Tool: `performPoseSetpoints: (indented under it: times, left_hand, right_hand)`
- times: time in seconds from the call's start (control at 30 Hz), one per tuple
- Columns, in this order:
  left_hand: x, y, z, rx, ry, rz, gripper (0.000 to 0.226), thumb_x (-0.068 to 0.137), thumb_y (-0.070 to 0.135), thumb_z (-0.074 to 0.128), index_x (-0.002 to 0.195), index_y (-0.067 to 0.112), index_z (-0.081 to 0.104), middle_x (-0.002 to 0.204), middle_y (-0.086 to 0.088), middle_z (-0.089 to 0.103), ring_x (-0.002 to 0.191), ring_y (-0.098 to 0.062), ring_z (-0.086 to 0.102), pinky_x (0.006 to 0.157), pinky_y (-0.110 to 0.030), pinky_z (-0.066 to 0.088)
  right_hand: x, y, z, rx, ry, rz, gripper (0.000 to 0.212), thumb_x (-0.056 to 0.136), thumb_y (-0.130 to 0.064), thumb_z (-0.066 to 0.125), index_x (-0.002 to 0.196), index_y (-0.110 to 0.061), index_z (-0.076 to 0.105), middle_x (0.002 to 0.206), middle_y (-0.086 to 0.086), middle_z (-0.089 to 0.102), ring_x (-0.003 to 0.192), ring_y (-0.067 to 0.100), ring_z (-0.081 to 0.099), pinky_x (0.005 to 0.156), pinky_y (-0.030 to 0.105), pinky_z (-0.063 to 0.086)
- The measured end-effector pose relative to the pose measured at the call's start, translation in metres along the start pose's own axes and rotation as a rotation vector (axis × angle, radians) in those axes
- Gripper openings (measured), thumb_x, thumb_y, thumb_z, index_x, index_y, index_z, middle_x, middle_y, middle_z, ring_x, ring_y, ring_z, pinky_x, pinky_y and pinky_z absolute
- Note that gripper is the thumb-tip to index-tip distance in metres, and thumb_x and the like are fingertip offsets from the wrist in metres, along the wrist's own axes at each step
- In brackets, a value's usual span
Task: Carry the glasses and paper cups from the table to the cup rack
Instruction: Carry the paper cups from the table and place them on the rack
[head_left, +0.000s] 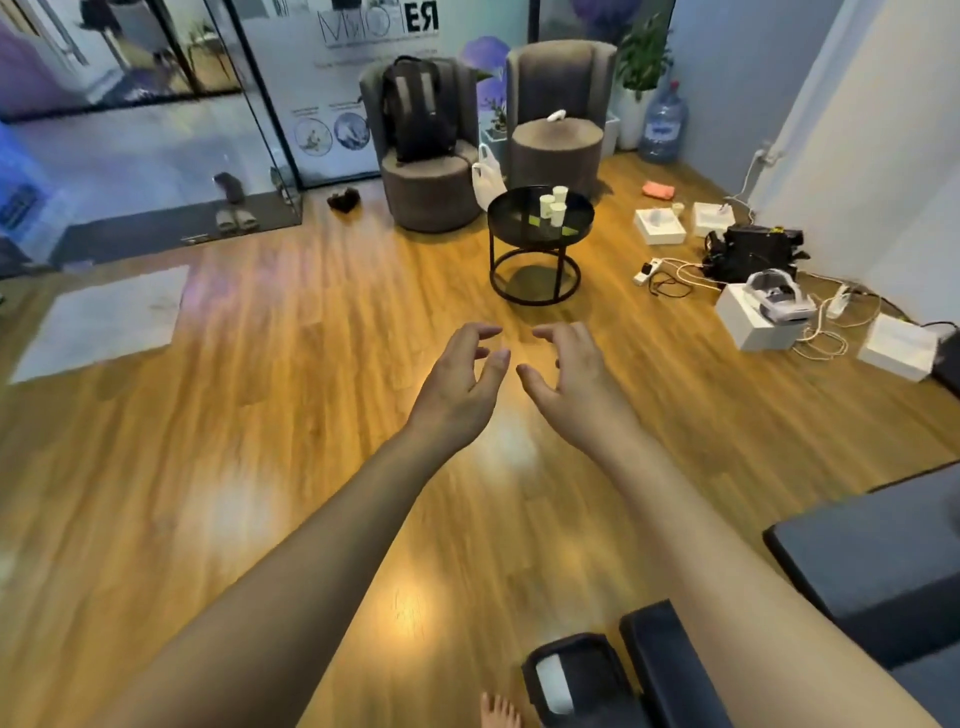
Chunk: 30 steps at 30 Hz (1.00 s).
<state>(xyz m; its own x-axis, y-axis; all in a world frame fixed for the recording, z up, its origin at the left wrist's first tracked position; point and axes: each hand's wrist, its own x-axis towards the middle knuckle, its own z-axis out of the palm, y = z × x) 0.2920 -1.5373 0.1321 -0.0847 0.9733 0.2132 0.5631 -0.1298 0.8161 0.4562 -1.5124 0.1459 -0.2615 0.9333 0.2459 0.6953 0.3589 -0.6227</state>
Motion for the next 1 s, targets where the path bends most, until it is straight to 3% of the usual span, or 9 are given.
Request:
performPoseSetpoints:
  times: [0.1, 0.23, 0.4, 0.53, 0.7, 0.8, 1.0]
  left_hand:
    - [0.059, -0.017, -0.009, 0.005, 0.019, 0.005, 0.038, 0.105, 0.046, 0.047, 0.139, 0.03, 0.046, 0.145, 0.012, 0.049, 0.123, -0.003, 0.05, 0.083, -0.01, 0.038]
    - [0.13, -0.042, -0.016, 0.003, 0.012, 0.005, 0.04, 0.105, 0.046, 0.047, 0.141, 0.028, 0.046, 0.146, 0.01, 0.049, 0.125, -0.005, 0.05, 0.083, -0.012, 0.037]
    - [0.235, -0.085, -0.02, -0.005, -0.038, 0.031, 0.038, 0.105, 0.048, 0.047, 0.139, 0.031, 0.047, 0.146, 0.009, 0.049, 0.126, -0.007, 0.051, 0.083, -0.011, 0.037]
    - [0.337, -0.115, -0.028, -0.012, -0.083, 0.063, 0.035, 0.105, 0.046, 0.048, 0.137, 0.033, 0.048, 0.135, 0.018, 0.047, 0.122, -0.003, 0.051, 0.082, -0.009, 0.036]
    - [0.465, -0.135, -0.044, 0.019, -0.176, 0.12, 0.037, 0.105, 0.049, 0.047, 0.139, 0.034, 0.047, 0.125, 0.026, 0.048, 0.108, 0.017, 0.048, 0.077, -0.004, 0.036]
    - [0.526, -0.145, -0.053, 0.005, -0.196, 0.125, 0.038, 0.104, 0.049, 0.047, 0.139, 0.034, 0.047, 0.127, 0.025, 0.049, 0.11, 0.011, 0.05, 0.077, -0.007, 0.036]
    - [0.642, -0.165, -0.056, 0.04, -0.222, 0.174, 0.039, 0.103, 0.051, 0.047, 0.139, 0.037, 0.046, 0.132, 0.024, 0.049, 0.122, 0.003, 0.048, 0.08, -0.005, 0.033]
  right_hand:
    - [0.057, -0.001, 0.008, 0.013, 0.008, -0.021, 0.047, 0.097, -0.039, 0.061, 0.138, -0.023, 0.047, 0.137, -0.003, 0.044, 0.12, 0.017, 0.052, 0.089, 0.037, 0.056]
    - [0.12, 0.009, 0.024, 0.015, 0.025, 0.004, 0.046, 0.096, -0.038, 0.062, 0.137, -0.023, 0.048, 0.137, -0.004, 0.044, 0.118, 0.014, 0.053, 0.084, 0.028, 0.054]
    - [0.222, 0.027, 0.053, 0.021, 0.055, 0.034, 0.047, 0.096, -0.037, 0.063, 0.138, -0.023, 0.048, 0.136, -0.005, 0.044, 0.117, 0.013, 0.052, 0.089, 0.033, 0.055]
    - [0.313, 0.036, 0.073, 0.033, 0.094, 0.045, 0.045, 0.096, -0.035, 0.063, 0.136, -0.022, 0.048, 0.133, -0.006, 0.044, 0.113, 0.01, 0.051, 0.086, 0.025, 0.051]
    - [0.426, 0.048, 0.075, -0.029, 0.1, 0.085, 0.045, 0.097, -0.036, 0.062, 0.138, -0.023, 0.047, 0.134, -0.006, 0.044, 0.117, 0.012, 0.049, 0.085, 0.024, 0.045]
    - [0.481, 0.053, 0.07, -0.03, 0.126, 0.122, 0.046, 0.096, -0.035, 0.062, 0.138, -0.023, 0.047, 0.135, -0.004, 0.045, 0.118, 0.015, 0.05, 0.088, 0.03, 0.049]
    - [0.583, 0.077, 0.072, -0.097, 0.129, 0.127, 0.048, 0.097, -0.037, 0.06, 0.141, -0.027, 0.044, 0.137, -0.007, 0.041, 0.118, 0.014, 0.049, 0.08, 0.027, 0.047]
